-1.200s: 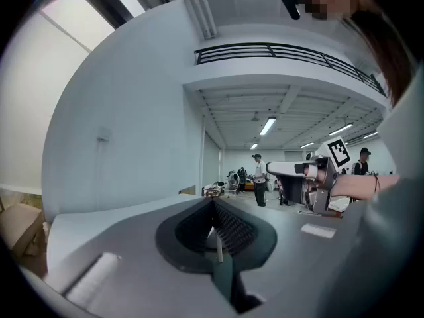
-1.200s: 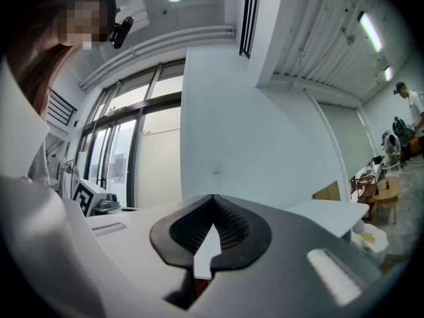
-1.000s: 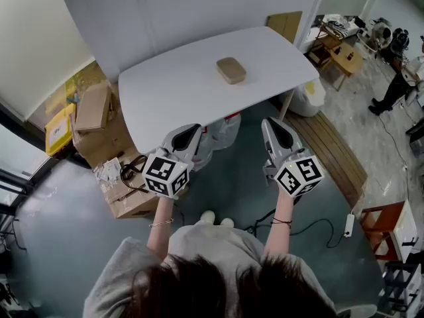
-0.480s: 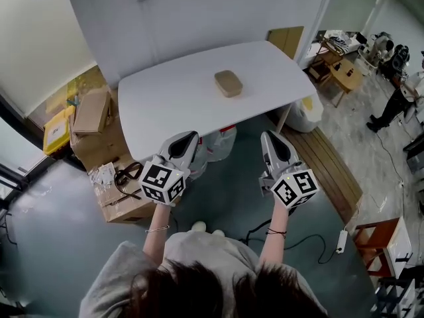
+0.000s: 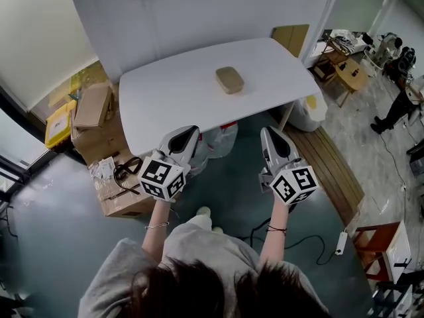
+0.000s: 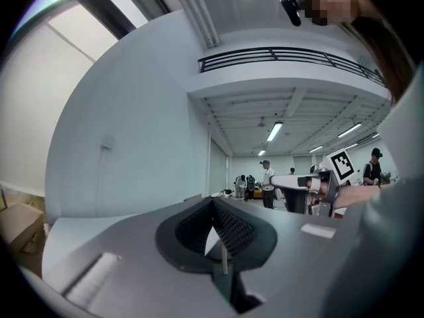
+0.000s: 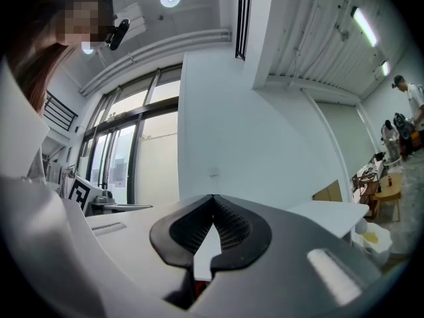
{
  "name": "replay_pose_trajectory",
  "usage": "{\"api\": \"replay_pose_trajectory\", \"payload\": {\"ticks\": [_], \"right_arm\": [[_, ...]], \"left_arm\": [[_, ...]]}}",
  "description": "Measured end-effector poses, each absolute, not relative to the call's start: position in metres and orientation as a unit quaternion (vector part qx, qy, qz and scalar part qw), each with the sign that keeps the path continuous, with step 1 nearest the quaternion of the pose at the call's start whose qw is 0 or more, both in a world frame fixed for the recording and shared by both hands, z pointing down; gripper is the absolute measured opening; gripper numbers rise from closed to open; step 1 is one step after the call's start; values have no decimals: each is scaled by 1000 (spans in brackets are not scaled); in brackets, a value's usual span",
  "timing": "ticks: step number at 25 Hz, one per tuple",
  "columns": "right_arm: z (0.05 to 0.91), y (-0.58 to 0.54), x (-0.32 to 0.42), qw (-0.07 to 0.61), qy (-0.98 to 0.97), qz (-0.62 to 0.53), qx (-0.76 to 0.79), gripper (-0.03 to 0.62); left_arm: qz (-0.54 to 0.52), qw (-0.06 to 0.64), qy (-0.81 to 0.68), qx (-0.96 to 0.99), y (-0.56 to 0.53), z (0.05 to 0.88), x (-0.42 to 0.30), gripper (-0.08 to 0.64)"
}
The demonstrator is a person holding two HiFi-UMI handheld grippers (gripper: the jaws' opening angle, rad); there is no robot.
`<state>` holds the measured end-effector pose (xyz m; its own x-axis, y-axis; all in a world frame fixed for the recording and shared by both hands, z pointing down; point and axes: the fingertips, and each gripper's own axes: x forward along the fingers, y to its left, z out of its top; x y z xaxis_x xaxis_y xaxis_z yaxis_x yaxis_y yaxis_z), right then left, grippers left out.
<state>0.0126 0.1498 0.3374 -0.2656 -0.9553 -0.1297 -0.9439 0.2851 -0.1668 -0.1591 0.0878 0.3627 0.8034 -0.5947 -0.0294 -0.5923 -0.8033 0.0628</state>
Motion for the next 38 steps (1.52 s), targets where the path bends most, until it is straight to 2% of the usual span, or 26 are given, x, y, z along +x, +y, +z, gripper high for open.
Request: {"api": "replay_pose_trajectory", "payload": {"ticks": [25,38], "right_arm": [[350,-7,66,87,790,-29,-606,14],[366,-41,75,85,784,-42,-613,14]], "left_arm": [[-29,34,-289,956,-66,377,-93,-11],[-28,43,-269,962,-101,391,-76,-11]]}}
